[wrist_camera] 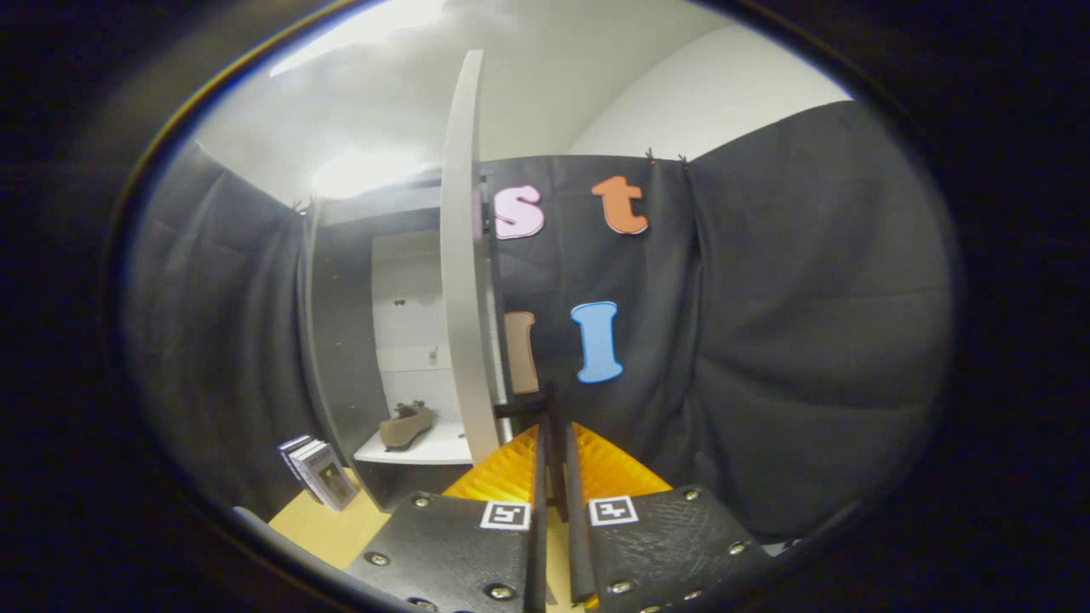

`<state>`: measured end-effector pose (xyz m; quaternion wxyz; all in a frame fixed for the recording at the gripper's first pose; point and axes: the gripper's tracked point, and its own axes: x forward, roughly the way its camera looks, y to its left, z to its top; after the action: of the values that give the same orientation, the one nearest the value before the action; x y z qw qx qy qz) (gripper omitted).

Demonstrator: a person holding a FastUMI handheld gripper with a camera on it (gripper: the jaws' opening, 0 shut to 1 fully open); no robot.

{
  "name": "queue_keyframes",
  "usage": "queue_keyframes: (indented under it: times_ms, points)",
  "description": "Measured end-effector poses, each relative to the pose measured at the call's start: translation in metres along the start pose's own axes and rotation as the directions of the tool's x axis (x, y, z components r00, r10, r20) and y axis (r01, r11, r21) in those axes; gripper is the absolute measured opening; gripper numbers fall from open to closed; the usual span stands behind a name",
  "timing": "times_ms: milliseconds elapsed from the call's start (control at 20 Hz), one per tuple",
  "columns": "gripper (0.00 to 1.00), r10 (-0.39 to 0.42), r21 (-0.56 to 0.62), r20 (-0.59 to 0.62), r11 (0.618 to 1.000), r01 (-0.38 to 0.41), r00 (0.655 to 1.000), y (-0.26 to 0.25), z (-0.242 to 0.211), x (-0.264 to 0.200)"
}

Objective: Open the shoe cabinet door, grab the shoes and put them into the shoe cabinet, then close the shoe cabinet door.

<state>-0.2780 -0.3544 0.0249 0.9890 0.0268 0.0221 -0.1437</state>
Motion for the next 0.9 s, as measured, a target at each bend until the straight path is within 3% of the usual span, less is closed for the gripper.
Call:
queue_keyframes:
  times_ms: [650, 900]
  points:
    - [0.11, 0.036, -0.056, 0.048, 0.998, -0.033, 0.998, 0.014, 0.017, -0.027]
    - [0.11, 0.094, -0.066, 0.086, 0.994, -0.089, 0.992, 0.04, 0.027, -0.051]
